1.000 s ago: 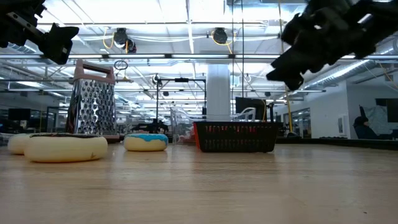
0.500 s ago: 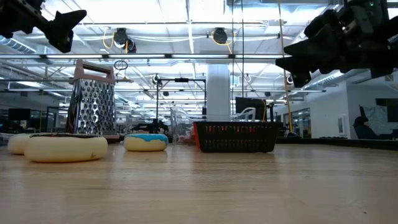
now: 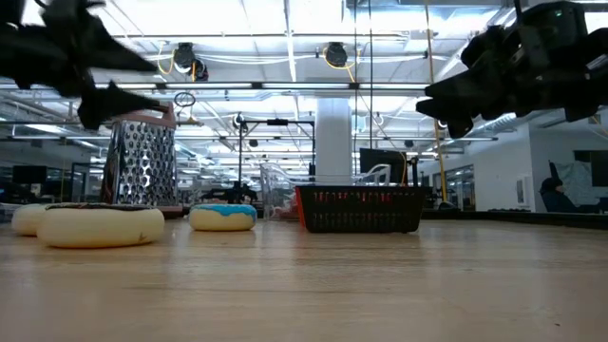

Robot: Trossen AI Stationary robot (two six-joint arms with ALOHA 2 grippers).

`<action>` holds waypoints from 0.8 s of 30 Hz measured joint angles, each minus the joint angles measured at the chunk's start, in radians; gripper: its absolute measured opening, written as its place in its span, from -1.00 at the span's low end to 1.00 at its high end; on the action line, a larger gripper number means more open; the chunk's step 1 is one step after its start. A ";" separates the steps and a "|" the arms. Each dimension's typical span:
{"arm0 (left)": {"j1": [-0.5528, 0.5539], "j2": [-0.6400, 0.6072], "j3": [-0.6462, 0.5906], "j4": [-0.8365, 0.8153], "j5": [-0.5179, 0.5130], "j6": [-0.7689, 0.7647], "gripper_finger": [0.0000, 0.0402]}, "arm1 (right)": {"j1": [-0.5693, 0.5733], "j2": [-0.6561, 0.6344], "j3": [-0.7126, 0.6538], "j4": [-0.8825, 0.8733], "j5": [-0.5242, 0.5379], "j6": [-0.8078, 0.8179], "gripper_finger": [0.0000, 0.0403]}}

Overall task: Pick & Place Food Item
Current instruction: Put the blue doughnut into the black bin

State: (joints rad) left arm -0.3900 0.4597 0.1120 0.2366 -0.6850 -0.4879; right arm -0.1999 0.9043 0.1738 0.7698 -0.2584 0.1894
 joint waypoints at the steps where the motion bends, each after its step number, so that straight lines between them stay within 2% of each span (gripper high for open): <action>1: 0.015 0.044 0.000 0.001 -0.008 -0.026 0.54 | -0.004 0.000 0.000 -0.002 0.000 0.000 -0.17; 5: 0.093 0.218 0.000 0.008 -0.014 -0.148 0.54 | -0.024 0.000 0.000 -0.003 0.000 0.000 -0.17; 9: 0.169 0.376 0.024 0.019 0.061 -0.218 0.54 | -0.037 0.006 0.000 -0.004 0.001 0.000 -0.17; 15: 0.266 0.591 0.158 -0.002 0.171 -0.138 0.54 | -0.036 0.033 0.000 -0.003 0.054 0.000 -0.17; 21: 0.376 0.797 0.383 -0.231 0.341 -0.093 0.54 | -0.036 0.048 0.000 -0.003 0.053 0.011 -0.17; 24: 0.412 0.895 0.476 -0.356 0.388 -0.093 0.54 | -0.036 0.048 0.000 -0.001 0.053 0.011 -0.17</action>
State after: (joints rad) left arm 0.0221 1.3543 0.5880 -0.1192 -0.2973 -0.5805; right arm -0.2359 0.9527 0.1734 0.7690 -0.2054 0.2008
